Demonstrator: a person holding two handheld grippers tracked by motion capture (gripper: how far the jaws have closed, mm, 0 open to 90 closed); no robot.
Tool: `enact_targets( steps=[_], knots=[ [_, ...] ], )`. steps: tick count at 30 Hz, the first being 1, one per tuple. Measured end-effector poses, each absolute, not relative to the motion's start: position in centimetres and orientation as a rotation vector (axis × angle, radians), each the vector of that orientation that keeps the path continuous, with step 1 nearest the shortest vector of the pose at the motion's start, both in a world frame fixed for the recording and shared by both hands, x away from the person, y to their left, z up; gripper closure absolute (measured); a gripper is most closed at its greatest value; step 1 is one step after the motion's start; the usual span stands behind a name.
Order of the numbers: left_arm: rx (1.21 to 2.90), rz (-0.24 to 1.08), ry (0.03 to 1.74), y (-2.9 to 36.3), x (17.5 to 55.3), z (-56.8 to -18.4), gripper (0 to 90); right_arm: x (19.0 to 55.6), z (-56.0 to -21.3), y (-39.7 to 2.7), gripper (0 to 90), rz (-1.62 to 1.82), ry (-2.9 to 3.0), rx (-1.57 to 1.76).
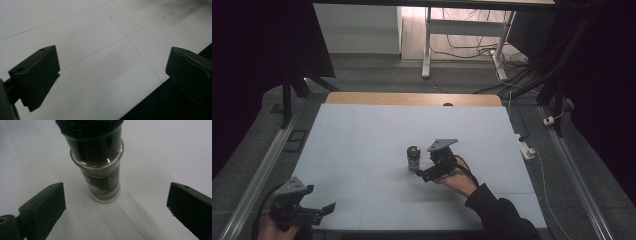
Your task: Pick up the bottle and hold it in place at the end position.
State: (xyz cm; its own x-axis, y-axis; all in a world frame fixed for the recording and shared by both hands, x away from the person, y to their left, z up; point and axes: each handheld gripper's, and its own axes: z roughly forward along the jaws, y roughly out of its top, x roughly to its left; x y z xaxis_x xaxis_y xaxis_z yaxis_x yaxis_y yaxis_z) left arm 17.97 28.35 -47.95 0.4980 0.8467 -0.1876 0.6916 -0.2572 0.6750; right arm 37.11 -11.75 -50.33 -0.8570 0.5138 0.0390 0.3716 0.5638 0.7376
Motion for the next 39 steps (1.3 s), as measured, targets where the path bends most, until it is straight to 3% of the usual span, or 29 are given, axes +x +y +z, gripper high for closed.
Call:
enact_targets(
  steps=[14, 15, 19, 39],
  knots=[
    [2.026, 0.271, 1.261, 28.3, 18.0, -48.0, 0.6, 37.5, -50.4, -10.8, 35.0, 1.229, 2.629, 0.643],
    [2.027, 0.271, 1.261, 28.3, 18.0, -48.0, 0.6, 37.4, -50.5, -10.4, 41.3, 1.225, 2.641, 0.615],
    [2.027, 0.269, 1.262, 28.3, 18.0, -48.0, 0.7, 37.4, -50.6, -10.0, 51.3, 1.216, 2.645, 0.574],
    [2.03, 0.265, 1.265, 28.3, 18.1, -48.0, 0.8, 37.9, -49.7, -10.3, 52.7, 1.215, 2.639, 0.553]
  ],
)
